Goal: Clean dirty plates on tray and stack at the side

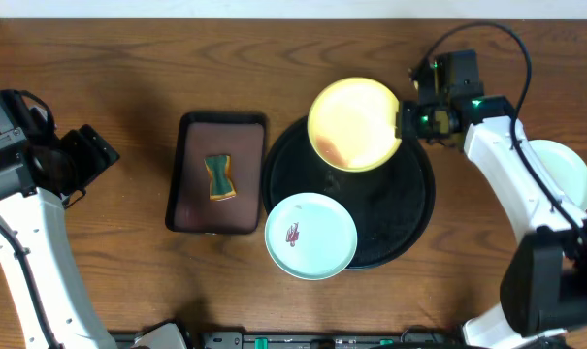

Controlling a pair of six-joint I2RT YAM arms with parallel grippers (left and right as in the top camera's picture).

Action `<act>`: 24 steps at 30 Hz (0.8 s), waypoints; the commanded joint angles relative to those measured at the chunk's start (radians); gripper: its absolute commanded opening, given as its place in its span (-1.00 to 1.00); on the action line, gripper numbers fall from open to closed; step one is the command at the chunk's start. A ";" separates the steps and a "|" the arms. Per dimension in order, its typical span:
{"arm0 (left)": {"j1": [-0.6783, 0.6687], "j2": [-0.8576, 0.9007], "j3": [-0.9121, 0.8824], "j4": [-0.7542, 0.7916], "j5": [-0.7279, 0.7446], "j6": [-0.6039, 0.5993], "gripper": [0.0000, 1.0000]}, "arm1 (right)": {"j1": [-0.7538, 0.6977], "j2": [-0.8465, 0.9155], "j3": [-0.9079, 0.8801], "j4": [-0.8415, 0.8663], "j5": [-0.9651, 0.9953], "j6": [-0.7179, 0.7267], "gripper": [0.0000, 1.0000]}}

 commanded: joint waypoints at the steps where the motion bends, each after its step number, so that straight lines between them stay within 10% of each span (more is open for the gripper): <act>1: 0.005 0.004 0.019 -0.006 -0.005 -0.002 0.68 | 0.098 -0.033 0.016 0.033 -0.008 0.042 -0.98; 24: 0.005 0.004 0.019 -0.006 -0.005 -0.002 0.69 | 0.623 0.162 0.016 0.635 0.278 -0.043 -0.98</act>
